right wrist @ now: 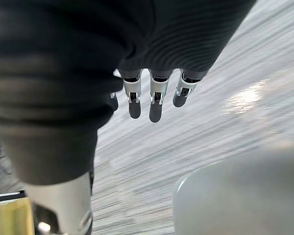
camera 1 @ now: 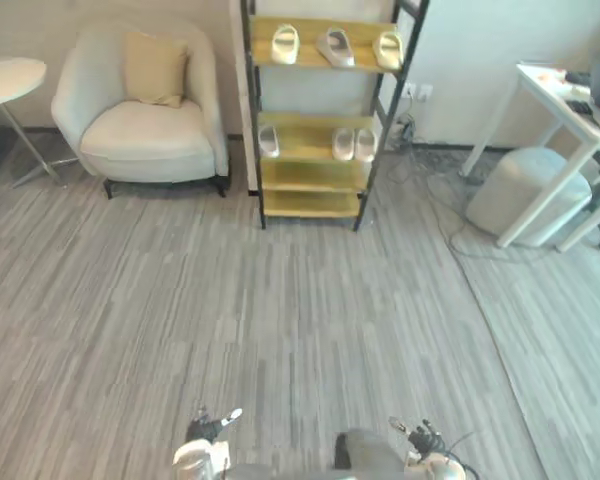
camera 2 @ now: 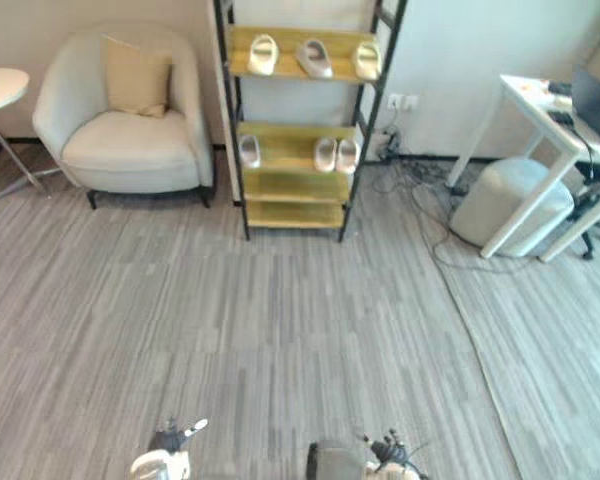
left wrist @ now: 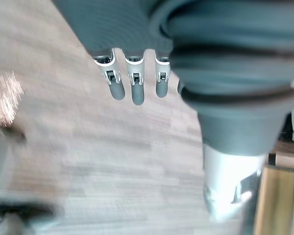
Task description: Organize the slippers on the shoe rack
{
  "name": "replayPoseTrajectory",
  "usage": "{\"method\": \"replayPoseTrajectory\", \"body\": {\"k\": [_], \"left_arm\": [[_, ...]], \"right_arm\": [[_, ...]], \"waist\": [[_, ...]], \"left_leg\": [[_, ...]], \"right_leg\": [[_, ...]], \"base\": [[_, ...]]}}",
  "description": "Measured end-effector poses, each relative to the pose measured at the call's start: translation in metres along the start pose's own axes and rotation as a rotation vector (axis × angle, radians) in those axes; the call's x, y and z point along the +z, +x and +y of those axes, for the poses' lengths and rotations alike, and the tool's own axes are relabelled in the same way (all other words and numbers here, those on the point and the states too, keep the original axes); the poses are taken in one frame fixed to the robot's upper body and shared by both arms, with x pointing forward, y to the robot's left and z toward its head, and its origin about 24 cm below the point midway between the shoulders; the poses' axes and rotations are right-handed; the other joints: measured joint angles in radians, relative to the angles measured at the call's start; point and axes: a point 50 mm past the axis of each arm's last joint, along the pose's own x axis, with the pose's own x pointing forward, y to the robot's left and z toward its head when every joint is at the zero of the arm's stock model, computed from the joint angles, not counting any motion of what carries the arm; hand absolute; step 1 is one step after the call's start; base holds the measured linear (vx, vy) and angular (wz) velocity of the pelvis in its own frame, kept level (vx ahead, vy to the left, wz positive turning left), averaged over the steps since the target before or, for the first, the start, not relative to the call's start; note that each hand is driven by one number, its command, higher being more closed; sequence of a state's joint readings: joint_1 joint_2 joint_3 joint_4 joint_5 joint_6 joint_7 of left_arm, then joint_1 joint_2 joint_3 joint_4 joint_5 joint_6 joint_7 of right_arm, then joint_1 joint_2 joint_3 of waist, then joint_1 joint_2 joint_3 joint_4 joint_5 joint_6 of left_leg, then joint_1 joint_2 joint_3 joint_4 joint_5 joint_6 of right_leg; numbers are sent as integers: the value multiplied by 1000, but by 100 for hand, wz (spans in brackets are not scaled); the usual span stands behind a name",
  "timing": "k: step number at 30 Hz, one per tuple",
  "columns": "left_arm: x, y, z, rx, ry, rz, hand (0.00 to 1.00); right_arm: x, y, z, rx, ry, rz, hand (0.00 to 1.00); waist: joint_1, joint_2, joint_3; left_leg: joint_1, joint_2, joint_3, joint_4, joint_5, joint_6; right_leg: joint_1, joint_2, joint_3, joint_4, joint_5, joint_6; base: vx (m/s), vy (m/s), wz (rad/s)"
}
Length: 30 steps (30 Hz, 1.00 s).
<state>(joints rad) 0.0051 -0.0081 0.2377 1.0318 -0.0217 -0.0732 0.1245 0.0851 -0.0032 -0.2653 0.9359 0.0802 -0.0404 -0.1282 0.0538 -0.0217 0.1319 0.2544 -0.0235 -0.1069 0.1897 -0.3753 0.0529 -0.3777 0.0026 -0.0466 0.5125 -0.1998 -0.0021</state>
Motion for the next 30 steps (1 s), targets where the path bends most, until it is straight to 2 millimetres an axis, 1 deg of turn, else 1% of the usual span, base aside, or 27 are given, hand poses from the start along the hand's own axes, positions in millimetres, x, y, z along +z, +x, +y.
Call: {"method": "replayPoseTrajectory", "body": {"k": [1,3,4,5,6,7,8,9,10,11,13,14,15,16,17,18,19,20,22,23,24,25,26,27,28,29,30], "left_arm": [[-2,-1,-3,-5,-6,7,0],[-4,-2,-9,-20,-18,13,0],[-6,-3,-16,-32,-32,20,0],[-5,-3,-18,-34,-37,22,0],[-4,-3,-18,-36,-36,19,0],[-4,-3,-15,-27,-29,15,0],[-2,-2,-13,-26,-23,5,0],[1,-2,-13,-24,-24,-12,0],[4,-2,-12,-23,-23,-28,0],[6,-2,-12,-24,-23,-38,0],[10,-2,-14,-28,-29,-54,0],[10,-2,-13,-28,-29,-58,0],[10,-2,-13,-29,-29,-58,0],[9,-3,-13,-30,-28,-58,0],[8,-3,-9,-23,-21,-57,0],[6,-3,-1,-10,-11,-52,0],[5,-2,3,-2,-4,-48,0],[3,-2,7,8,-10,-42,0],[2,-2,8,10,-6,-38,0],[2,-2,8,9,-3,-34,0],[1,-2,6,4,0,-29,0],[0,-2,6,1,2,-20,0],[0,-1,6,0,6,-13,0],[1,0,4,-4,10,-9,0],[0,0,4,-6,20,-7,0],[-2,0,5,-6,29,5,0],[-3,0,6,-4,29,7,0]], "right_arm": [[0,0,2,5,-1,6,0],[4,3,-1,0,-16,4,0],[9,5,-3,-5,-24,-3,0],[10,6,-5,-9,-30,-3,0],[8,6,-6,-10,-36,6,0],[7,6,-5,-6,-48,9,0],[8,6,-4,-5,-46,10,0],[7,6,-2,-1,-44,13,0],[6,5,1,7,-45,17,0],[5,5,4,14,-44,19,0],[7,4,13,31,-26,16,0],[6,4,15,36,-23,18,0],[5,4,16,38,-24,20,0],[5,4,16,39,-28,22,0],[2,3,17,46,-41,31,0],[1,2,22,63,-58,34,0],[0,1,26,76,-61,36,0],[-3,-1,31,89,-55,46,0],[-7,-3,38,107,-51,57,0],[-10,-4,37,110,-53,64,0],[-10,-3,36,109,-55,60,0],[-9,-3,34,107,-54,55,0],[-7,-3,33,105,-53,44,0],[-1,-2,30,97,-48,19,0],[0,-2,28,90,-43,11,0],[1,-1,26,86,-44,6,0],[1,-1,25,84,-43,4,0]], "waist": [[-6,-3,-4],[3,35,-20],[4,57,-7],[-3,69,-4],[-4,74,-4],[2,71,4],[3,77,10],[10,74,16],[20,71,17],[32,70,17],[47,68,20],[51,65,21],[52,65,21],[53,66,20],[60,53,16],[61,43,3],[61,24,-6],[74,10,-9],[83,6,-9],[82,4,-9],[81,7,-7],[80,9,-5],[78,9,-3],[70,9,-2],[65,9,0],[54,16,5],[52,11,5]], "left_leg": [[15,6,-25,3,-8,-12],[-2,47,-45,46,-4,-31],[-12,52,-47,114,19,-62],[-45,47,-58,217,54,-67],[-91,34,-67,355,113,-78],[-188,30,-59,605,173,-111],[-253,41,-34,741,155,-101],[-331,54,-8,846,129,-90],[-398,56,11,874,105,-83],[-456,60,25,860,86,-79],[-536,64,57,732,43,-78],[-559,60,71,592,45,-79],[-570,53,71,443,69,-87],[-572,49,70,344,99,-85],[-564,44,87,306,217,-80],[-555,27,109,305,238,-63],[-555,18,130,314,209,-47],[-556,11,160,337,188,-30],[-518,0,192,341,154,0],[-480,-11,202,327,144,17],[-425,-21,202,301,129,41],[-378,-24,199,270,110,45],[-351,-25,199,257,101,47],[-296,-25,190,223,92,44],[-251,-25,179,193,92,44],[-194,-21,169,155,92,44],[-152,-16,159,119,92,44]], "right_leg": [[-4,4,1,-6,97,-5],[3,26,-32,6,67,-34],[31,36,-52,6,48,-51],[70,46,-60,-16,38,-58],[125,52,-56,-56,31,-58],[218,56,-41,-127,24,-65],[281,68,-33,-167,20,-71],[343,77,-23,-207,16,-78],[389,77,-10,-239,9,-86],[423,75,3,-267,4,-83],[472,60,24,-298,-20,-64],[496,47,30,-303,-48,-53],[515,35,31,-302,-83,-47],[527,30,32,-299,-104,-38],[545,16,51,-291,-138,-24],[557,-1,74,-298,-153,-12],[556,-18,92,-301,-156,-11],[556,-31,139,-292,-153,-5],[545,-51,188,-210,-149,18],[531,-60,193,-135,-140,61],[475,-59,197,29,-116,130],[409,-52,186,196,-102,159],[366,-52,165,289,-105,152],[296,-58,98,382,-122,121],[266,-65,45,389,-135,98],[246,-71,-17,337,-151,70],[226,-73,-59,267,-157,55]], "base": [[583,-174,57],[532,-166,21],[562,-170,19],[654,-206,14],[506,-119,0],[580,-102,-11],[451,-43,-21],[392,-42,-22],[347,-20,-32],[325,1,-39],[264,59,-34],[349,143,-11],[317,153,-1],[443,237,-4],[481,256,-10],[509,262,-23],[553,230,-42],[530,218,-49],[489,218,-34],[444,205,-24],[499,213,-29],[359,139,-27],[348,115,-14],[261,69,7],[326,46,25],[272,-8,33],[271,-24,35]]}}
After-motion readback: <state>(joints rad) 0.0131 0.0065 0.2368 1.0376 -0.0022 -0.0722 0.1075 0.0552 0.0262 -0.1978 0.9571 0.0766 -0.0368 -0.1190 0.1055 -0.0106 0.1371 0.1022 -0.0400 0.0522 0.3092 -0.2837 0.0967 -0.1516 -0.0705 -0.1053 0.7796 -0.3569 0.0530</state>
